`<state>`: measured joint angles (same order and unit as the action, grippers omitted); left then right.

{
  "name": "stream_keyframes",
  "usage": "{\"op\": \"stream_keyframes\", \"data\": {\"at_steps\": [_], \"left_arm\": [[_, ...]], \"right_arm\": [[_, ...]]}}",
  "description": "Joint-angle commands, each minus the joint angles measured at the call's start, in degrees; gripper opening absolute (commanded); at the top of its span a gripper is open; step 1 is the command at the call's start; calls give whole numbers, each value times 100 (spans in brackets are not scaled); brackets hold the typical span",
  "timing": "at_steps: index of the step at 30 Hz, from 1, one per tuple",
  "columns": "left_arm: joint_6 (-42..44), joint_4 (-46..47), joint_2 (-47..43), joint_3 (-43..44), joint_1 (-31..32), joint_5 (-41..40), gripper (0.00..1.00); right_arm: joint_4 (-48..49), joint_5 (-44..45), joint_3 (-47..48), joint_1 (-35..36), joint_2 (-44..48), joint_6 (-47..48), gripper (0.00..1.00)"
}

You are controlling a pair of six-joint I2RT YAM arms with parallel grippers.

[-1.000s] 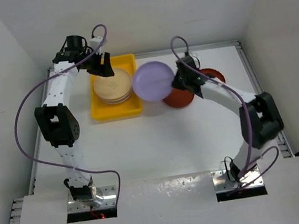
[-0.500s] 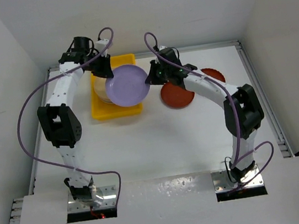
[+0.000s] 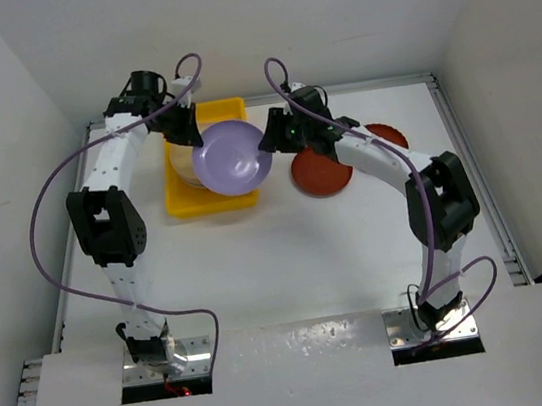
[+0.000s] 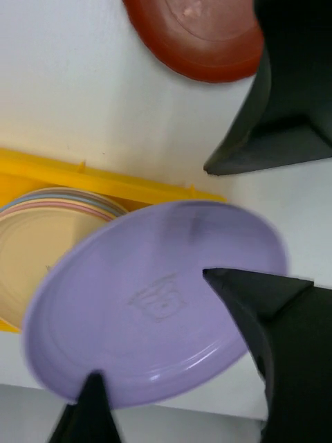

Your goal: Place the plates into the plastic bin on the countertop

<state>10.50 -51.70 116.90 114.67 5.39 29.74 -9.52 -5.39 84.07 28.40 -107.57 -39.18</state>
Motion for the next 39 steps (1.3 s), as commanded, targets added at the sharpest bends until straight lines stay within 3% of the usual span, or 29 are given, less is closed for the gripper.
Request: {"op": "stream_keyframes", "data": {"at_steps": [1, 7, 19, 39], "left_arm": [[-372, 134, 201, 729, -502, -108, 0], [-892, 406, 535, 1154, -1233, -179, 0], [-1033, 802, 1194, 776, -1224, -504, 0], [-603, 855, 1247, 600, -732, -1084, 45]], "right_arm": [[390, -181, 355, -89, -27, -63, 58], [-41, -104, 409, -265, 95, 42, 64], [-217, 134, -646, -775, 886, 33, 64], [-534, 494, -1981, -1733, 1379, -354, 64]]}}
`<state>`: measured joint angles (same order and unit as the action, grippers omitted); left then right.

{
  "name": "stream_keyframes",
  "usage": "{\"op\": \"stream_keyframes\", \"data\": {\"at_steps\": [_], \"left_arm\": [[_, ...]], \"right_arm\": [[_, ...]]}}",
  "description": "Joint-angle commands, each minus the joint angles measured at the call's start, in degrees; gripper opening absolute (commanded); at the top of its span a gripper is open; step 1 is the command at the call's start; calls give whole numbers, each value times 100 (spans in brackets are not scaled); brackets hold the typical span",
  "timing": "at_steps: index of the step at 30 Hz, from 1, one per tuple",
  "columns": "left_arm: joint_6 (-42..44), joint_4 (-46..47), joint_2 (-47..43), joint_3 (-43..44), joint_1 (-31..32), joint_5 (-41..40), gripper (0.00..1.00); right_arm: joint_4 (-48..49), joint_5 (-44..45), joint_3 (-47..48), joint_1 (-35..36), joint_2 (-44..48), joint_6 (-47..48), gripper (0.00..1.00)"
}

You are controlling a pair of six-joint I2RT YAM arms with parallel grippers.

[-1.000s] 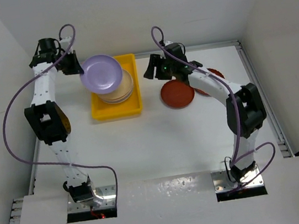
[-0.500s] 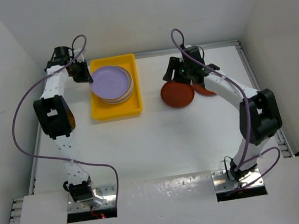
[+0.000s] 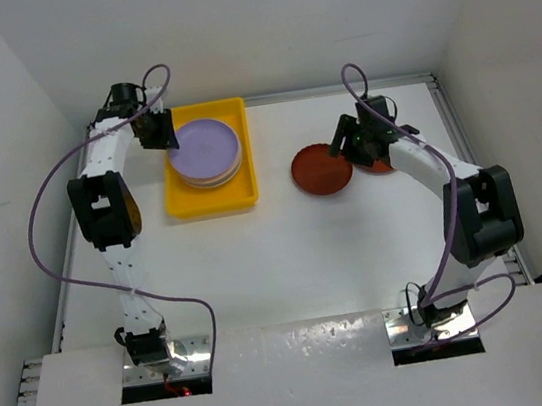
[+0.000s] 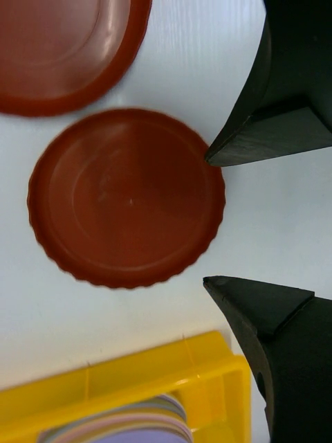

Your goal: Place the plates into the plastic bin on the countertop

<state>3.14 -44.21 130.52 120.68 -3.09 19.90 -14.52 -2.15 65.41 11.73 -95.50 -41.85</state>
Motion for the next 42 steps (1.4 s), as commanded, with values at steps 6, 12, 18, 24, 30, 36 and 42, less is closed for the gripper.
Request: {"op": "stream_keyframes", "data": {"at_steps": [6, 12, 18, 24, 30, 36, 42], "left_arm": [[135, 105, -184, -54, 230, -223, 46], [257, 105, -492, 219, 230, -452, 49], [319, 105, -1045, 70, 230, -453, 53], [477, 105, -1371, -246, 177, -31, 60], [477, 105, -1494, -352, 117, -135, 60], [302, 105, -1389, -405, -121, -241, 60], [249, 105, -1389, -581, -376, -294, 60]], "right_arm": [[-51, 293, -397, -276, -117, -218, 55], [-305, 364, 103, -382, -1047, -333, 52], [-191, 452, 332, -382, -1629, -614, 46], [-33, 706, 139, -224, -1481, -361, 0], [89, 1279, 725, 127, -848, 1, 0], [434, 1174, 2147, 620, -1056, 80, 0], [-401, 786, 4742, 1384, -2902, 10, 0]]}}
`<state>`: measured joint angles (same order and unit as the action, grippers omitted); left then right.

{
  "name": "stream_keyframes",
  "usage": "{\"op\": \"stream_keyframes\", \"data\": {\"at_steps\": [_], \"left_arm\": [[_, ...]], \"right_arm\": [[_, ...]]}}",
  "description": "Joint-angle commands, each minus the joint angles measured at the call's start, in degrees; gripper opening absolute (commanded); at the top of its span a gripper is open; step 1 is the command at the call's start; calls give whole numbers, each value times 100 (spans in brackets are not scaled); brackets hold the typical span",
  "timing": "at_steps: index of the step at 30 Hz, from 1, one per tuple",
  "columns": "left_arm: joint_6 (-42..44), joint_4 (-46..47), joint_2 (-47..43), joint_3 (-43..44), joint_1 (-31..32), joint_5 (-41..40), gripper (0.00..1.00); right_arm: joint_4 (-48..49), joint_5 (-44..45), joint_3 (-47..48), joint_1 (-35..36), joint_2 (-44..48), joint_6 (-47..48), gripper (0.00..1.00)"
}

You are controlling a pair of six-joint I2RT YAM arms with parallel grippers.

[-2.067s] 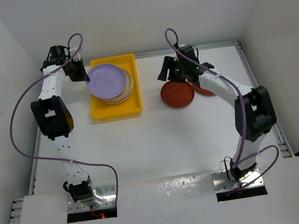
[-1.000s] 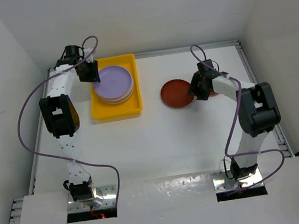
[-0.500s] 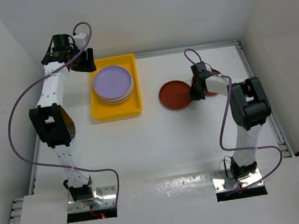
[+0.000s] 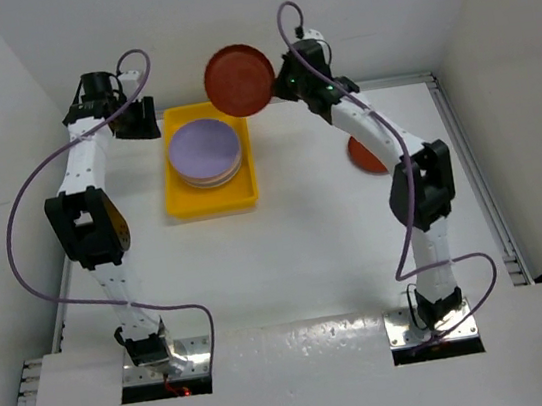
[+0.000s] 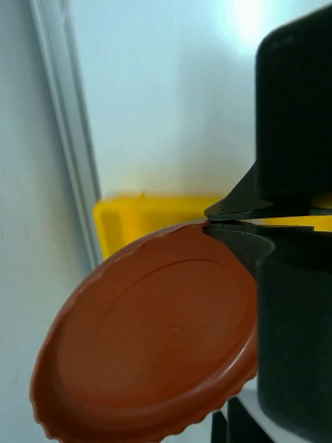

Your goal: Place the plates into the plastic bin on the countertop

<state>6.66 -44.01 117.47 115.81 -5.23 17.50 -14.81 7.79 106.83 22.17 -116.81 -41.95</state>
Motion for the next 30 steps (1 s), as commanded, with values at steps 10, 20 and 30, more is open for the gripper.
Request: {"op": "stream_keyframes", "data": {"at_steps": [10, 20, 30], "left_arm": [[-103, 85, -189, -261, -382, -53, 60], [-103, 85, -137, -261, -382, 52, 60], [-103, 85, -137, -261, -382, 105, 60]], "right_arm": [[-31, -384, 1657, 1008, -1835, -647, 0], [-110, -349, 1649, 1192, -2232, -700, 16], [-57, -278, 1632, 1175, -2267, -349, 31]]}}
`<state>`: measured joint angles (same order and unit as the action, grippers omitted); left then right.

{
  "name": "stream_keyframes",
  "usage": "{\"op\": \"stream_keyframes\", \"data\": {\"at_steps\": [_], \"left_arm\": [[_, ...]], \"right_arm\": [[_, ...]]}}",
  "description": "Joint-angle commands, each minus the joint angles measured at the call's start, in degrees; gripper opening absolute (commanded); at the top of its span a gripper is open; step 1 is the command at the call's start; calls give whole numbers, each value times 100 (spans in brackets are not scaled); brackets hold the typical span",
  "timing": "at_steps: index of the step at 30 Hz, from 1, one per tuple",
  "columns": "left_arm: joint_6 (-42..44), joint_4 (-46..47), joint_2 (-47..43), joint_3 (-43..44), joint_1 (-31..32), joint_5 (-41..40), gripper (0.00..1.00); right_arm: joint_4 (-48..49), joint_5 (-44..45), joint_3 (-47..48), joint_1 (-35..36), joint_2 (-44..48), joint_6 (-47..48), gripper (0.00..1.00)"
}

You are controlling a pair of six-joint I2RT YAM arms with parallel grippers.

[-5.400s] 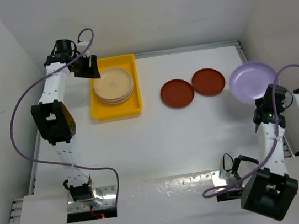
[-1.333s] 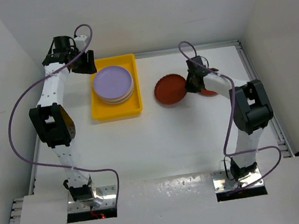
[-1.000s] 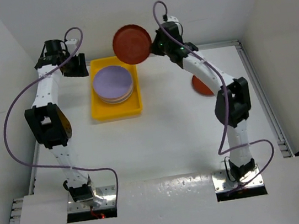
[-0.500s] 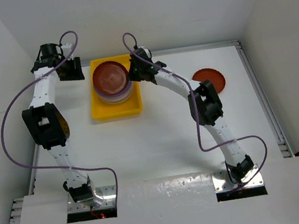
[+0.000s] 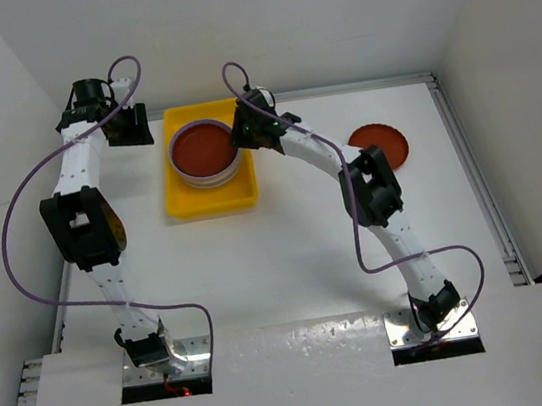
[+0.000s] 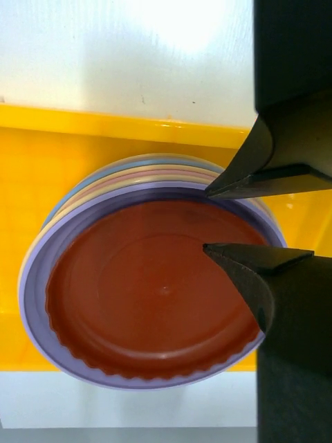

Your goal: Place the plates into the plastic bin on the countertop

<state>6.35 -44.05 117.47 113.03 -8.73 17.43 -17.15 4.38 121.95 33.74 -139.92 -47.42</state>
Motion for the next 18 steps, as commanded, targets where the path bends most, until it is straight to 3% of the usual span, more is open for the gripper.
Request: {"op": "stream_keyframes", "data": {"at_steps": [1, 5, 7, 9, 12, 13, 15, 16, 18], "left_arm": [[-72, 90, -137, 17, -32, 111, 60], [-72, 90, -189, 17, -32, 111, 62], [-72, 90, -189, 17, -32, 111, 62], [-72, 90, -189, 17, -32, 111, 62], [-72, 90, -242, 17, -32, 111, 62], [-20, 90, -242, 17, -32, 111, 62], [-20, 90, -295, 17, -32, 111, 62], [32, 90, -295, -35, -32, 111, 62], [33, 90, -295, -36, -32, 111, 62]], "right_arm": [[229, 71, -12, 19, 200, 215, 32], [335, 230, -522, -42, 921, 705, 44], [414, 204, -768, -209, 1597, 795, 57], [414, 98, -1549, -603, 2332, 839, 67], [239, 132, -3224, -1395, 3239, 533, 70], [169, 333, -3752, -1953, 3530, 358, 67], [-43, 466, -4473, -2343, 3786, 173, 58], [-17, 493, -4696, -2502, 4049, 111, 39], [96, 433, -5361, -3256, 4104, -99, 29]]}}
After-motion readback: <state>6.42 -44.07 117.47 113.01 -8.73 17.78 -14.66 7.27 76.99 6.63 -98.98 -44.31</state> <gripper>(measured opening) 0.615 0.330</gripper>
